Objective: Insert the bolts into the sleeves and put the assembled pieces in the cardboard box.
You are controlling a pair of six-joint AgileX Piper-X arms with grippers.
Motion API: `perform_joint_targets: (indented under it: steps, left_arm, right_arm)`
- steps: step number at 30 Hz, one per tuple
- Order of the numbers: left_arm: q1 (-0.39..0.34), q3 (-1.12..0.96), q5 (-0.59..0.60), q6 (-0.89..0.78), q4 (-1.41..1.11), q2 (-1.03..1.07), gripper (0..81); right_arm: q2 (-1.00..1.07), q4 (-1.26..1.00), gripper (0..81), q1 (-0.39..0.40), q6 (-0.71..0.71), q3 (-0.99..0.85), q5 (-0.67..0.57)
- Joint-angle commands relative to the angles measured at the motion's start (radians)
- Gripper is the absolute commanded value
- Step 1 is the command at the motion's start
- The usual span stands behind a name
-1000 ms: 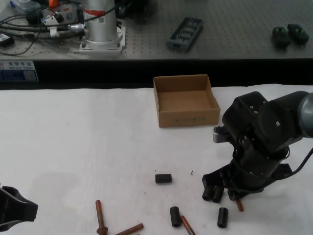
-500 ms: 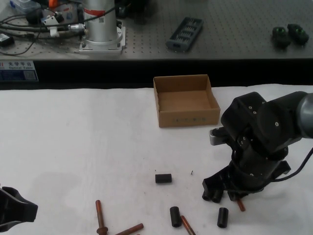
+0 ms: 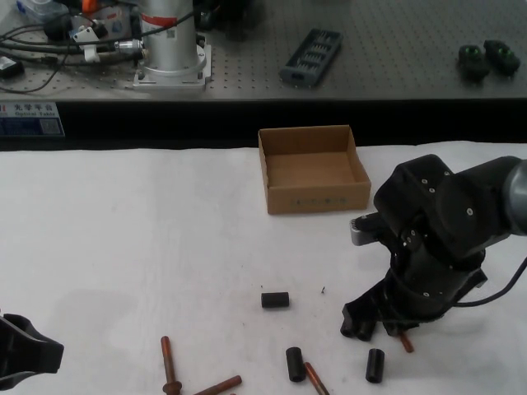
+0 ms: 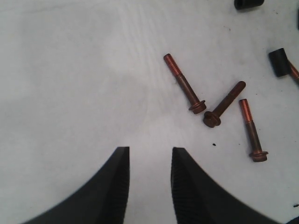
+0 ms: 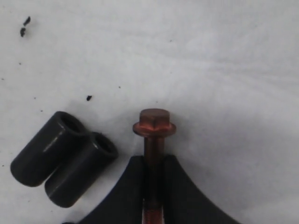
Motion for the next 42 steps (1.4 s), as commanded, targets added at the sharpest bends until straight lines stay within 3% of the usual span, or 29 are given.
perform_joint_targets:
  steps: [1,16,20,25,29,34,42]
  left_arm:
    - [-0.001,-0.006,-0.006,0.015,0.003,0.001,23.1]
    - [-0.001,-0.006,-0.002,0.015,-0.005,0.001,23.1]
    - [-0.001,-0.006,0.052,0.048,-0.021,0.001,23.1]
    - [-0.001,-0.006,0.151,0.109,-0.027,0.001,23.1]
    - [-0.018,-0.006,0.159,0.104,-0.032,0.001,23.1]
    - [-0.068,-0.006,0.159,-0.043,-0.114,0.001,25.5]
    - [-0.242,-0.006,0.091,-0.218,-0.215,0.055,25.5]
  right_arm:
    - [-0.038,-0.038,5.9,-0.003,-0.012,-0.002,-0.018]
    - [-0.329,-0.124,5.9,-0.001,-0.015,-0.002,-0.159]
    - [-0.419,-0.146,5.9,-0.001,-0.015,-0.002,-0.240]
    - [-0.513,-0.139,5.9,-0.001,-0.012,-0.002,-0.261]
    - [-0.555,-0.123,5.9,-0.001,-0.010,-0.001,-0.268]
    - [-0.574,-0.072,5.9,0.000,-0.008,0.003,-0.284]
    - [-0.623,-0.051,5.9,0.000,-0.008,0.026,-0.328]
